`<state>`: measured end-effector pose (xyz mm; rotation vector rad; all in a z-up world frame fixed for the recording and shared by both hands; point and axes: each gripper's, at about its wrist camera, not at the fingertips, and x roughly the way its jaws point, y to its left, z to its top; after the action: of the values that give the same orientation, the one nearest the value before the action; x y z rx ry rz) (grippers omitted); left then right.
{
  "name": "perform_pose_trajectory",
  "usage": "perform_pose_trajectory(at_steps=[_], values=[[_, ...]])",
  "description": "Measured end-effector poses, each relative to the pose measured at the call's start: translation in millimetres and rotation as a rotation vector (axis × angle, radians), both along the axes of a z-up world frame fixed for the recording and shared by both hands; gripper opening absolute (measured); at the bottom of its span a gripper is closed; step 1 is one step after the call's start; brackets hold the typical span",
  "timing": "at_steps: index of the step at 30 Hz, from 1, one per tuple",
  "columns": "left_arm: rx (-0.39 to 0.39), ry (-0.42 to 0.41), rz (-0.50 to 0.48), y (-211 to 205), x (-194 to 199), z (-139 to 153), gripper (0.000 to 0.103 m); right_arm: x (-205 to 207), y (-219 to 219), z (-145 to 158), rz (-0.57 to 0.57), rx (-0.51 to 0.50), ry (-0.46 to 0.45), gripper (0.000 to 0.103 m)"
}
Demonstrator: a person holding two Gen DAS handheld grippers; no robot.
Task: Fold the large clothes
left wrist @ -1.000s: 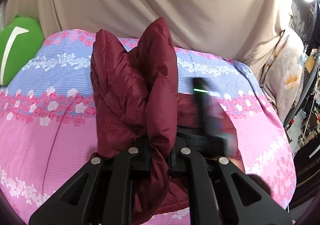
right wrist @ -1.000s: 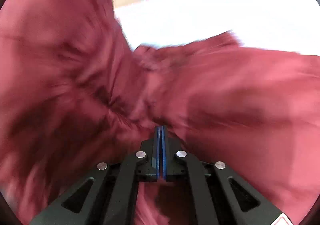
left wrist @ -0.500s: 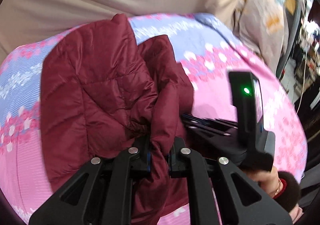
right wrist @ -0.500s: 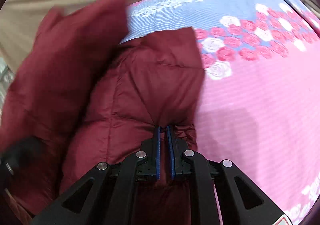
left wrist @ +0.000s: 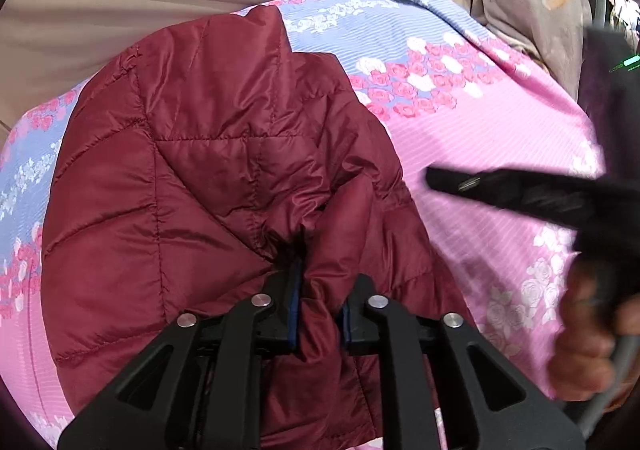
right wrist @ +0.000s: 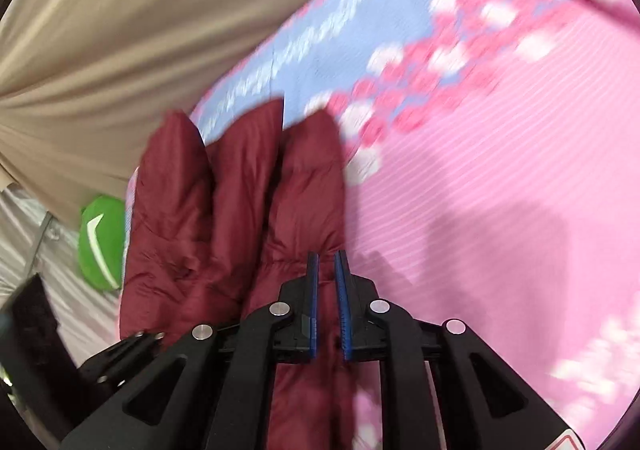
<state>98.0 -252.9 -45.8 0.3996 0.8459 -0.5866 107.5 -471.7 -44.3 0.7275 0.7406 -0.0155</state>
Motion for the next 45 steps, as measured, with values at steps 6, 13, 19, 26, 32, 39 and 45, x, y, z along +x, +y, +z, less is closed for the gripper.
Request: perform_pose_trajectory(at_steps=[6, 13, 19, 26, 32, 39, 45], values=[[0.009, -0.019, -0.021, -9, -7, 2, 0.035, -35, 15, 25, -0.015, -0.063, -0.068, 0.015], [-0.136, -0.097, -0.025, 44, -29, 65, 0.048, -73, 25, 43, -0.027, -0.199, -0.114, 0.028], [-0.208, -0.142, 0.193, 132, -11, 94, 0.052, -68, 69, 72, 0.125, -0.206, -0.231, 0.062], [-0.139, -0.027, 0.329, 175, 6, 46, 0.052, -31, 119, 45, 0.249, -0.212, -0.138, 0.064], [-0.126, -0.006, 0.311, 165, 2, 34, 0.052, -32, 121, 41, 0.271, -0.188, -0.116, 0.05], [-0.115, -0.014, 0.296, 154, 6, 30, 0.052, -63, 131, 71, 0.313, -0.232, -0.223, 0.063], [-0.122, -0.013, 0.302, 153, 3, 32, 0.052, -43, 132, 36, 0.28, -0.207, -0.12, 0.01]])
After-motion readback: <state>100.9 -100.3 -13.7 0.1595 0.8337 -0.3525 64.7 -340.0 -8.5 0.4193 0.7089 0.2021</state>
